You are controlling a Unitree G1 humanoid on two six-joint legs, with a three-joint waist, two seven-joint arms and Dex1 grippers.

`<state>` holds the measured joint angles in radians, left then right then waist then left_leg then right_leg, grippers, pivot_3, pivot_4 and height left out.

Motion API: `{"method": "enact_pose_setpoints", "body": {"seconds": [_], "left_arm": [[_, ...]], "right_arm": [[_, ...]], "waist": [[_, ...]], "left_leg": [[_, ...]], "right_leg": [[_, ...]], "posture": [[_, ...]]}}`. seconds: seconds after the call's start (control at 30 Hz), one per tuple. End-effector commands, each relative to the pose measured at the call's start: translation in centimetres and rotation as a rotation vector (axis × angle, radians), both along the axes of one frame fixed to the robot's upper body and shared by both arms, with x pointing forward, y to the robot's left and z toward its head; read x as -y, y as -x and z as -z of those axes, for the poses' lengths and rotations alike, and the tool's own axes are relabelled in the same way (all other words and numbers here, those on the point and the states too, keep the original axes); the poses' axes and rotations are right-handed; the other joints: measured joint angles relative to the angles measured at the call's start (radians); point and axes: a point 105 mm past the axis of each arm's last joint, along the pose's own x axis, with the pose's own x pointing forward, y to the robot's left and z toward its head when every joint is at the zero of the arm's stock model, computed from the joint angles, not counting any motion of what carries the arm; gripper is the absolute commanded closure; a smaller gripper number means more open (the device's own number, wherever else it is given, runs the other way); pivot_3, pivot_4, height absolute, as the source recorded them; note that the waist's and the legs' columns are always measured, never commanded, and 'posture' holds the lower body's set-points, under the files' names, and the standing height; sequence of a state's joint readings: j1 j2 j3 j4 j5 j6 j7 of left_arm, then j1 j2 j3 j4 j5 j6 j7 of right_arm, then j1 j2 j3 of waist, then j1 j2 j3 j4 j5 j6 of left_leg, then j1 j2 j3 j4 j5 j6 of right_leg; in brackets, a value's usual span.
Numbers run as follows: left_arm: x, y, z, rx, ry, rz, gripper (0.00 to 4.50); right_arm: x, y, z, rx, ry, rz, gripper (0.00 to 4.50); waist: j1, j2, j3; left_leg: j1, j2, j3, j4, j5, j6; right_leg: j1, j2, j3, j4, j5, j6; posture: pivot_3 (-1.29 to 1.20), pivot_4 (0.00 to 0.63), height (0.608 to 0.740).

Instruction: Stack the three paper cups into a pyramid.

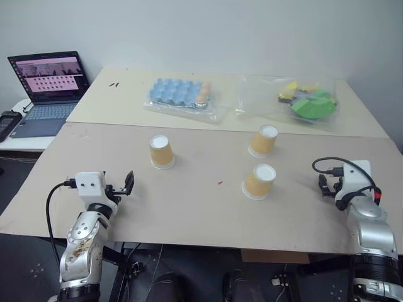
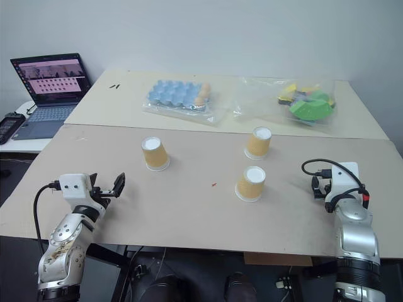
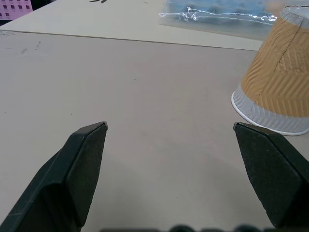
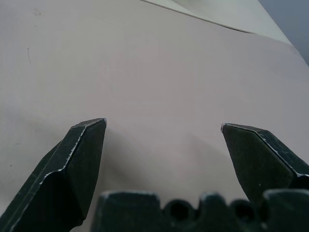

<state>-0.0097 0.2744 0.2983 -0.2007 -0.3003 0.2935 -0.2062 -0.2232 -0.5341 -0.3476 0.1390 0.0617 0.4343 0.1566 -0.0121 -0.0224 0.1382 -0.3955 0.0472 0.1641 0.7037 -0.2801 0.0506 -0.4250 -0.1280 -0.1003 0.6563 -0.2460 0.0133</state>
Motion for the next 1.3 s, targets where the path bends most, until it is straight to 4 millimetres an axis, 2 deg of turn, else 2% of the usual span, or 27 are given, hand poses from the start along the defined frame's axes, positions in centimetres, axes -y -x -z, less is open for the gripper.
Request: {"method": "enact_pose_setpoints", "body": {"seconds": [0.03, 0.13, 0.27, 0.37, 0.47, 0.57, 0.73, 0.77, 0.87, 1.1, 1.3], "left_arm": [[0.4, -0.6, -1.5, 0.054, -0.067, 0.055, 0.00], [1.9, -0.9, -2.4, 0.064, -0.095, 0.195, 0.00], [4.8, 0.4, -3.6, 0.080, -0.116, 0.437, 0.00], [8.1, 3.4, -5.0, 0.069, -0.197, 0.741, 0.00], [9.2, 4.4, -5.9, 0.061, -0.212, 0.846, 0.00], [10.1, 4.7, -6.7, 0.065, -0.226, 0.900, 0.00], [11.2, 4.1, -7.1, 0.068, -0.208, 0.931, 0.00], [11.3, 4.1, -7.1, 0.066, -0.208, 0.932, 0.00], [11.7, 3.9, -6.7, 0.058, -0.209, 0.947, 0.00], [11.7, 3.8, -6.9, 0.055, -0.213, 0.936, 0.00], [11.5, 3.8, -6.8, 0.049, -0.223, 0.923, 0.00]], "right_arm": [[-0.4, -0.4, -1.4, 0.060, 0.024, -0.016, 0.04], [-1.1, -0.6, -1.0, 0.056, 0.014, -0.038, 0.04], [-1.5, -0.9, -0.9, 0.040, 0.017, -0.088, 0.04], [-0.5, -0.7, -2.0, 0.003, 0.073, -0.182, 0.04], [0.3, -0.1, -3.2, -0.036, 0.105, -0.281, 0.04], [0.1, 1.1, -4.5, -0.120, 0.120, -0.463, 0.04], [-4.5, 3.9, -3.8, -0.377, 0.136, -0.923, 0.04], [-4.9, 4.1, -3.7, -0.400, 0.140, -0.956, 0.04], [-8.2, 3.4, -3.4, -0.424, 0.157, -1.099, 0.04], [-12.4, 1.1, -3.8, -0.355, 0.165, -1.213, 0.04], [-15.2, 1.3, -4.8, -0.313, 0.110, -1.320, 0.04]], "waist": [[0.000, 0.000, 0.000], [0.000, 0.000, 0.000], [-0.001, 0.000, 0.000], [-0.003, 0.001, 0.001], [0.003, 0.005, 0.002], [0.004, 0.005, 0.002], [0.000, 0.005, 0.003], [-0.004, 0.005, 0.003], [-0.009, 0.005, 0.003], [0.010, 0.004, 0.003], [0.020, 0.005, 0.003]], "left_leg": [[0.000, 0.000, 0.000, 0.000, 0.000, 0.000], [0.000, 0.000, 0.000, 0.000, 0.000, 0.000], [0.000, 0.000, 0.000, 0.000, 0.000, 0.000], [-0.002, 0.000, 0.000, 0.000, 0.000, 0.000], [-0.003, -0.001, 0.001, 0.000, 0.000, 0.000], [0.000, 0.000, 0.000, 0.000, 0.000, 0.000], [0.001, 0.000, -0.001, 0.000, -0.001, 0.002], [0.002, 0.001, 0.000, 0.000, -0.001, 0.002], [0.004, 0.001, 0.001, 0.000, -0.002, 0.002], [0.003, 0.001, 0.000, 0.000, -0.002, 0.001], [-0.002, 0.001, -0.001, 0.000, -0.001, 0.001]], "right_leg": [[0.000, 0.000, 0.000, 0.000, 0.000, 0.000], [0.000, 0.000, -0.001, 0.000, 0.000, 0.000], [0.000, 0.000, 0.000, 0.000, 0.000, 0.000], [-0.002, 0.000, -0.001, -0.001, 0.000, 0.000], [-0.003, -0.001, 0.000, -0.001, -0.001, 0.001], [0.000, 0.000, -0.001, -0.001, -0.001, 0.001], [0.002, 0.000, 0.000, -0.002, -0.001, 0.001], [0.003, 0.000, 0.000, -0.003, -0.001, 0.001], [0.004, 0.001, 0.002, -0.003, -0.001, 0.001], [0.002, 0.000, 0.001, -0.003, -0.001, 0.001], [0.001, 0.000, -0.004, -0.007, 0.000, 0.001]], "posture": [[0.00, 0.150, 0.706], [0.00, 0.150, 0.706], [0.00, 0.150, 0.706], [0.00, 0.150, 0.706], [0.00, 0.150, 0.706], [0.00, 0.150, 0.706], [0.00, 0.150, 0.706], [0.00, 0.150, 0.706], [0.00, 0.150, 0.706], [0.00, 0.150, 0.706], [0.00, 0.150, 0.706]]}}
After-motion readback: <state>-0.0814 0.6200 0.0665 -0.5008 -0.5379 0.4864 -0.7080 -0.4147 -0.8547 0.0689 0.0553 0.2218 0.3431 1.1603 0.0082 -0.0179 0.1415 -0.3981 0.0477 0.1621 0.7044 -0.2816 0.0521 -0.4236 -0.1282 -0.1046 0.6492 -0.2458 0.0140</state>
